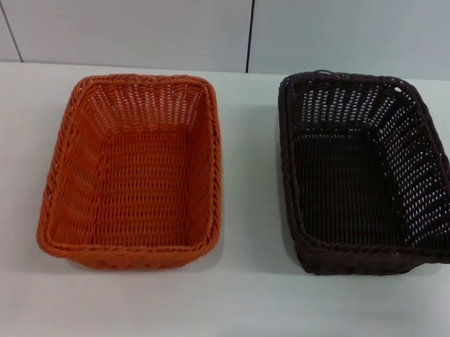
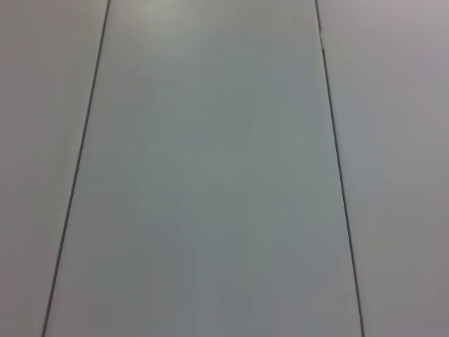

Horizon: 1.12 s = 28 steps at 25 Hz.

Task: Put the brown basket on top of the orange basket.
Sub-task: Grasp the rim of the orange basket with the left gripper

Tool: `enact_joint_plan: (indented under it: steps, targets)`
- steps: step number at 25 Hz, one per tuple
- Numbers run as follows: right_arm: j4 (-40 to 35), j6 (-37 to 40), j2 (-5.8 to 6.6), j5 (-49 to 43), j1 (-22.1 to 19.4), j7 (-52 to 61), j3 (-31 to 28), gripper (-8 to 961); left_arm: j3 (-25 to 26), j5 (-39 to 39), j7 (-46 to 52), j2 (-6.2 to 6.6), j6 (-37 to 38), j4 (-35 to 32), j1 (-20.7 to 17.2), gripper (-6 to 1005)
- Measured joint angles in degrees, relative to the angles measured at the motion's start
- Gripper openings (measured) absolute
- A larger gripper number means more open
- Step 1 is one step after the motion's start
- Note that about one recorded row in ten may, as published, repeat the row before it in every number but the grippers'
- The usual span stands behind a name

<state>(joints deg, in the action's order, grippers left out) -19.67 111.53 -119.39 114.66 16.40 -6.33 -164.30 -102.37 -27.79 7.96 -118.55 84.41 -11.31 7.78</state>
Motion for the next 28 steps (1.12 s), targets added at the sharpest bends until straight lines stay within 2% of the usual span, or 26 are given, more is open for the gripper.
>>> enact_joint_plan:
  steps: [15, 22, 28]
  targets:
    - [0.3, -1.2, -0.08, 0.7, -2.6, -0.5, -0.3, 822, -0.1, 0.4, -0.3, -0.13, 1.1, -0.2, 0.4, 802]
    - [-0.2, -1.4, -0.04, 9.7, -3.9, 0.8, -0.4, 823, -0.2, 0.3, -0.3, -0.2, 1.1, -0.4, 0.5, 801]
    - [-0.3, -2.3, -0.04, 20.0, -4.5, 10.2, -0.4, 823, -0.2, 0.3, -0.3, 0.03, 0.4, -0.3, 1.0, 800]
